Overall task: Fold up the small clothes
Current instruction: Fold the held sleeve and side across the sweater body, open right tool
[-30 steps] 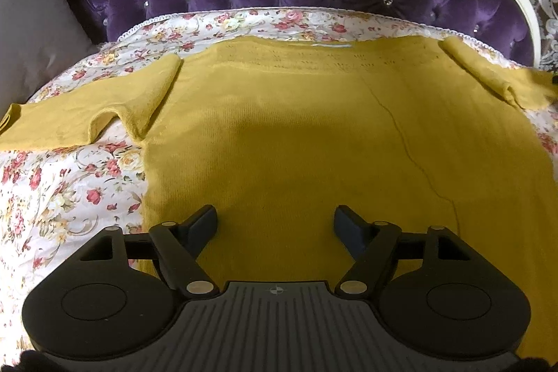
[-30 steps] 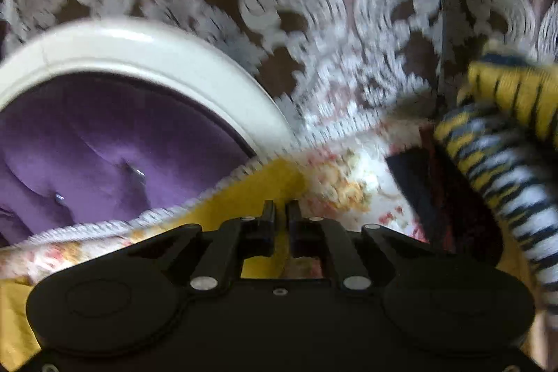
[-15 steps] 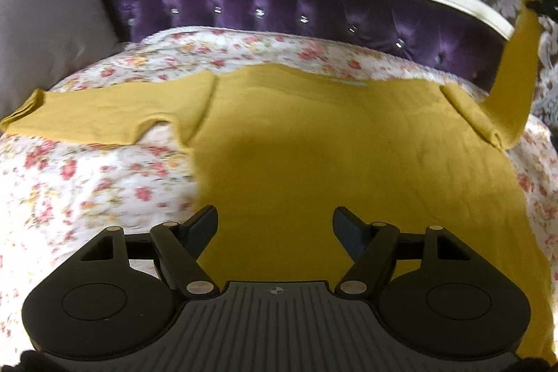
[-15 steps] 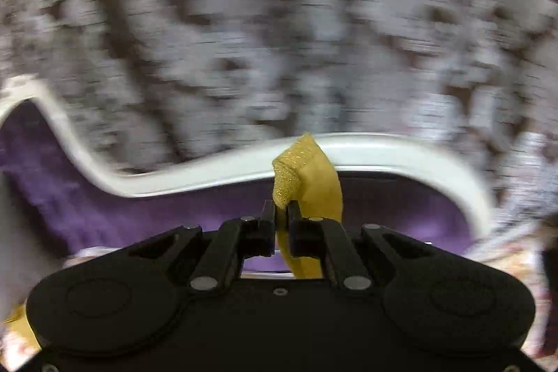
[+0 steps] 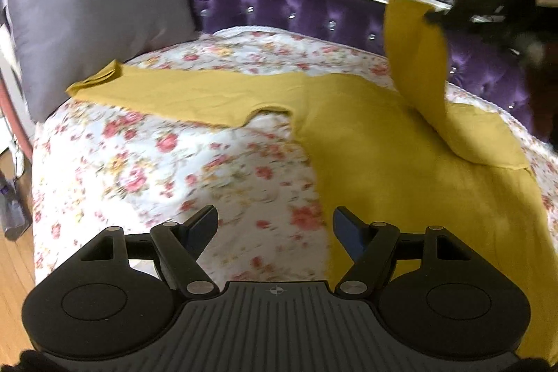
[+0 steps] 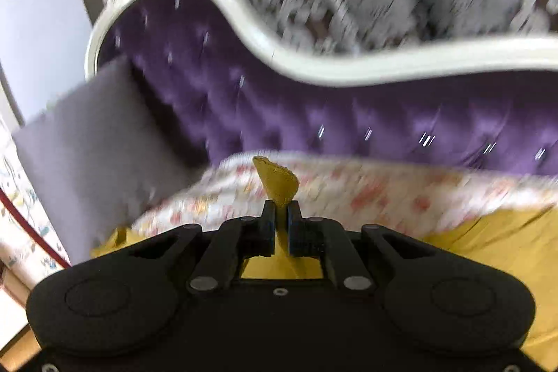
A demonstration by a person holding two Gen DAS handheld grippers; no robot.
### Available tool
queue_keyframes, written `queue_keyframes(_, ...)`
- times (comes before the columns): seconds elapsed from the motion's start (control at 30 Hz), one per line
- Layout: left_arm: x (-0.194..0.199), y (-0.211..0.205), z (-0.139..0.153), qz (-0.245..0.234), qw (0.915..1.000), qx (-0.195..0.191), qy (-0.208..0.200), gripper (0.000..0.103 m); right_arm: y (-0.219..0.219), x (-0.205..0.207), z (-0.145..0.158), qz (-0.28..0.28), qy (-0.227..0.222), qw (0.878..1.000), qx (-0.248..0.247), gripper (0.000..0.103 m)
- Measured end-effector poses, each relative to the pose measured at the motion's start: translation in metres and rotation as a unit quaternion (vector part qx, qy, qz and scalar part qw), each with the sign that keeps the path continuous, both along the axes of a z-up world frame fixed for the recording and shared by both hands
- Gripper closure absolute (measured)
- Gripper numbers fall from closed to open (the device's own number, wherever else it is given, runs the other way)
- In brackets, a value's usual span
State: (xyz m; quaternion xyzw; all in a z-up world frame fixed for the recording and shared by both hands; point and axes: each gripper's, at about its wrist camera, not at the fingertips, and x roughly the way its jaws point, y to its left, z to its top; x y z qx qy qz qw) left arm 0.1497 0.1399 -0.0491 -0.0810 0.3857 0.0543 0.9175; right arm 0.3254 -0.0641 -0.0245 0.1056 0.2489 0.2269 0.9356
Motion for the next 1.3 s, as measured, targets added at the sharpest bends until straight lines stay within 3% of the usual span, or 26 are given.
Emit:
queue_keyframes(0.1,-0.003,0.006,-0.002,0.004,1.0,0.002,0.003,0.032,0.025,0.0,-0.025,0.003,0.016,1.0,-0.015,0.089)
queue_keyframes(0.23,-0.003,0.012,-0.003,0.005,1.0,0.008,0.004,0.032,0.037,-0.004,-0.052,0.011,0.027,0.999,-0.03,0.069)
queue_keyframes(0.27,-0.003,0.013,-0.003,0.005,0.9999,0.009,0.004,0.032,0.035,-0.009,-0.056,0.017,0.029,0.999,-0.023,0.06)
queue_keyframes(0.33,0.0,0.013,-0.003,0.004,0.9999,0.013,0.003,0.032,0.024,-0.016,-0.061,0.025,0.028,0.999,-0.011,0.051)
queue_keyframes(0.47,0.011,0.008,0.0,-0.005,0.9998,0.019,-0.001,0.032,-0.005,-0.028,-0.062,0.01,0.016,1.0,-0.012,0.05)
queue_keyframes(0.63,0.036,-0.012,0.01,-0.032,0.9986,0.036,-0.021,0.032,-0.069,-0.03,-0.064,-0.054,0.015,0.998,-0.037,0.05)
queue_keyframes(0.8,0.067,-0.043,0.011,-0.064,0.9957,0.057,-0.036,0.032,-0.133,-0.025,-0.074,-0.141,0.03,0.988,-0.062,0.05)
queue_keyframes(1.03,0.107,-0.067,-0.008,-0.083,0.9933,0.071,-0.037,0.032,-0.175,-0.009,-0.082,-0.222,0.023,0.968,-0.116,0.05)
queue_keyframes(1.17,0.126,-0.068,-0.02,-0.081,0.9941,0.07,-0.02,0.032,-0.193,0.008,-0.091,-0.233,0.039,0.965,-0.116,0.049)
queue_keyframes(1.3,0.145,-0.07,-0.04,-0.1,0.993,0.058,0.026,0.032,-0.206,0.02,-0.102,-0.229,0.066,0.967,-0.089,0.049)
